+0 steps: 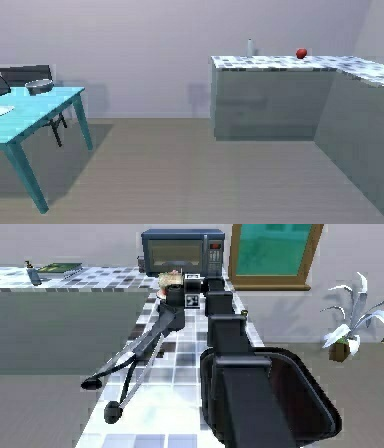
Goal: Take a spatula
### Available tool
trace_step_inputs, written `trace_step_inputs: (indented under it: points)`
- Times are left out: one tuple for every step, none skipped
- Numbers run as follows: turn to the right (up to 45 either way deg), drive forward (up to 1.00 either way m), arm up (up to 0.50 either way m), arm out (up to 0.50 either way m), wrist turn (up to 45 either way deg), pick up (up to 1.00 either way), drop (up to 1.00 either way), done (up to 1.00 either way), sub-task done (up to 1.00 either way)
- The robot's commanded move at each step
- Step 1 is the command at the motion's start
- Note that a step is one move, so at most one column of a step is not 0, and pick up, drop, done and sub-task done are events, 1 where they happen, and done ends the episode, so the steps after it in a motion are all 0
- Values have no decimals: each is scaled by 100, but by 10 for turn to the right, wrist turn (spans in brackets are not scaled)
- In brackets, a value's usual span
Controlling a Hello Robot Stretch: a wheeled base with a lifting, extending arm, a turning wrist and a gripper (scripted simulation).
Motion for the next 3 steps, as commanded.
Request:
trace_step_inputs:
  points:
    - [0,0,0,0,450,0,0,0,0]
    - [0,0,0,0,450,0,0,0,0]
    - [0,0,0,0,210,0,0,0,0]
